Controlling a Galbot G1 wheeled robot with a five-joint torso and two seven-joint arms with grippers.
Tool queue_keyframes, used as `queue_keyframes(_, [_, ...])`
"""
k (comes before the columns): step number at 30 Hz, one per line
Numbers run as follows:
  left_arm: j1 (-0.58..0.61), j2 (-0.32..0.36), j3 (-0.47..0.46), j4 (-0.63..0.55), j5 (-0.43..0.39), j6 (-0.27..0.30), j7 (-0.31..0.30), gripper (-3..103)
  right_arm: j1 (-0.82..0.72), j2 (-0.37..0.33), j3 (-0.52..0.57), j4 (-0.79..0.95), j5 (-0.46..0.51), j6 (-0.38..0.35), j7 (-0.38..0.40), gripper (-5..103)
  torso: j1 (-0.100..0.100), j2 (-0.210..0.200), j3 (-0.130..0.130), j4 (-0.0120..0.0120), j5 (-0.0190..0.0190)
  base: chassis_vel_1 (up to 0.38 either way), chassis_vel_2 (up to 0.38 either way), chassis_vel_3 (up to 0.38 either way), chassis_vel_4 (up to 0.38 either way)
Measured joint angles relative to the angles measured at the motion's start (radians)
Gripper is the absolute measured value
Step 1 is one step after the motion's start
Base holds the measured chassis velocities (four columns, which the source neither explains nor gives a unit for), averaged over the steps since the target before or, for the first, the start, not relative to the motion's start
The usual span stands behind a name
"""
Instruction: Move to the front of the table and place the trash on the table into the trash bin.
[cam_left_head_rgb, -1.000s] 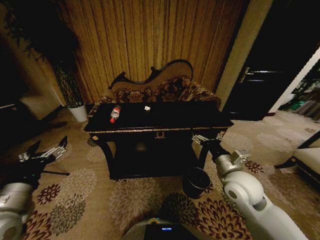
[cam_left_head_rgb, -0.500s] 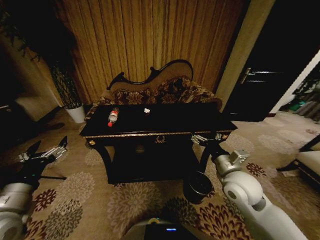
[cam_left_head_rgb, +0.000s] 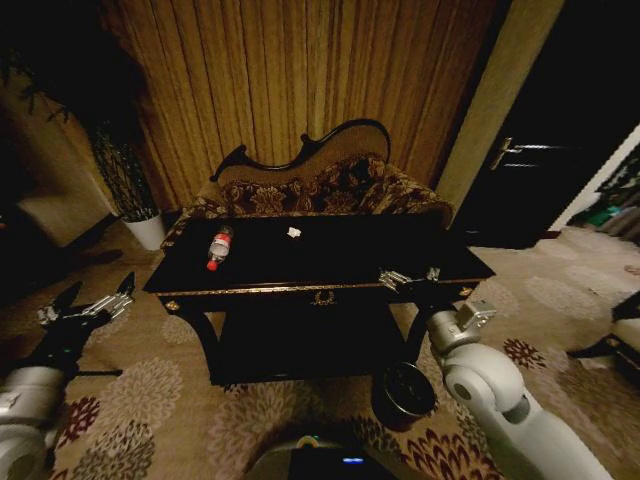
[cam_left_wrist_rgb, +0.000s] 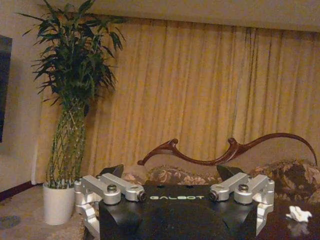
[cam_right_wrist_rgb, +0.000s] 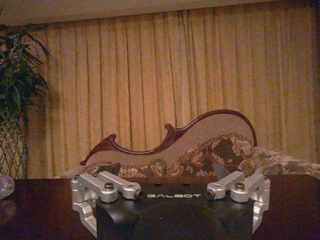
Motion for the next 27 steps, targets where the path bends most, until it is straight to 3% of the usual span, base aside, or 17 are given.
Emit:
queue_keyframes(20, [0.008, -0.006, -0.001, 0.000, 0.001, -0.023, 0.010, 100, -0.002, -0.009, -0.023, 0.001, -0.019, -0.003, -0.001, 100, 0.000, 0.000, 0.000, -0.0002, -0.0001, -0.114, 0.102, 0.104, -0.105])
queue_keyframes(27, [0.015, -0.009, -0.002, 0.000, 0.001, -0.033, 0.013, 100, 0.070, -0.058, -0.072, -0.051, 0.052, -0.030, -0.003, 100, -0.001, 0.000, 0.000, 0.0000, 0.0001, 0.000, 0.000, 0.000, 0.000])
